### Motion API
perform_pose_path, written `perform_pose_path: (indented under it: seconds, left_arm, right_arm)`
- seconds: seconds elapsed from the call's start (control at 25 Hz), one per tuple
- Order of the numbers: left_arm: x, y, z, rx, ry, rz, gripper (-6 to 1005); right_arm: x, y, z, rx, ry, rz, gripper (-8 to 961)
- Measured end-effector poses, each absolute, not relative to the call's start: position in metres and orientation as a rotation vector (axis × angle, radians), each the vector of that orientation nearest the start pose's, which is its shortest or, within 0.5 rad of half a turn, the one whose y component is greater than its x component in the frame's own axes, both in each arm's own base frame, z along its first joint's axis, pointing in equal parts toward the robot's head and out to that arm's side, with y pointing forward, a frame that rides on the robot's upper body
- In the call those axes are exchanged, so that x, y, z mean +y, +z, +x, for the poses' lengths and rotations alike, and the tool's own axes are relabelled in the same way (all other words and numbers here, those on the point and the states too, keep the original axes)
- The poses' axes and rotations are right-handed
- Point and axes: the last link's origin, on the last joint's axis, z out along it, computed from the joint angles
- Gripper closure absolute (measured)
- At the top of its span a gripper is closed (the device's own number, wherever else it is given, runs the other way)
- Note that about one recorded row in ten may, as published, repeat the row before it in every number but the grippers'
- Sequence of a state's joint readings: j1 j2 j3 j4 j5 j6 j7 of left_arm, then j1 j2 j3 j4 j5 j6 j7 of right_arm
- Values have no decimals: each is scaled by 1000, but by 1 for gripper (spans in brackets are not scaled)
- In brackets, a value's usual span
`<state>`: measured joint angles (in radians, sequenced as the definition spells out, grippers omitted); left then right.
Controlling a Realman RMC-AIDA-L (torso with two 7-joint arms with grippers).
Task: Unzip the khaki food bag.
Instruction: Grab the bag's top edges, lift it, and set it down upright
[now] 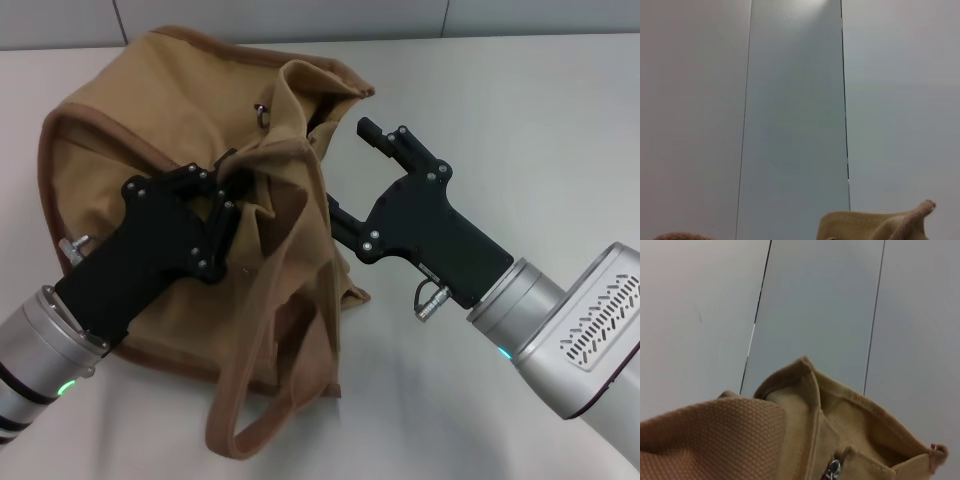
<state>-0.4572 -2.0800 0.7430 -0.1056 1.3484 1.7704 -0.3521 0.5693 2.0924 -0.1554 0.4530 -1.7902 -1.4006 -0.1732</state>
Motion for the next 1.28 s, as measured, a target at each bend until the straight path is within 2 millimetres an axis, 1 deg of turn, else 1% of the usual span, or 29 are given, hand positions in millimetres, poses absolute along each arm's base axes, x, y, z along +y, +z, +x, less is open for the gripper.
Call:
perform_pose_path:
  seconds: [0.28, 0.48, 0.68, 1.12, 1.28]
  left_arm:
    - [251, -48, -258, -220, -1262, -2130, 880]
    - [251, -48, -258, -221, -1260, -2131, 877]
    - [252, -49, -257, -224, -1263, -2131, 873]
    - [254, -50, -255, -220, -1272, -2135, 865]
    - [254, -48, -254, -230, -1282, -2114, 862]
  right_arm:
    - [269, -116, 207, 72, 974, -2117, 285]
    - [265, -119, 206, 30, 975, -2150, 343]
    - [265, -119, 204, 13, 976, -2160, 607]
    - [267, -119, 205, 1, 967, -2161, 800]
    - [267, -118, 206, -2, 963, -2160, 894]
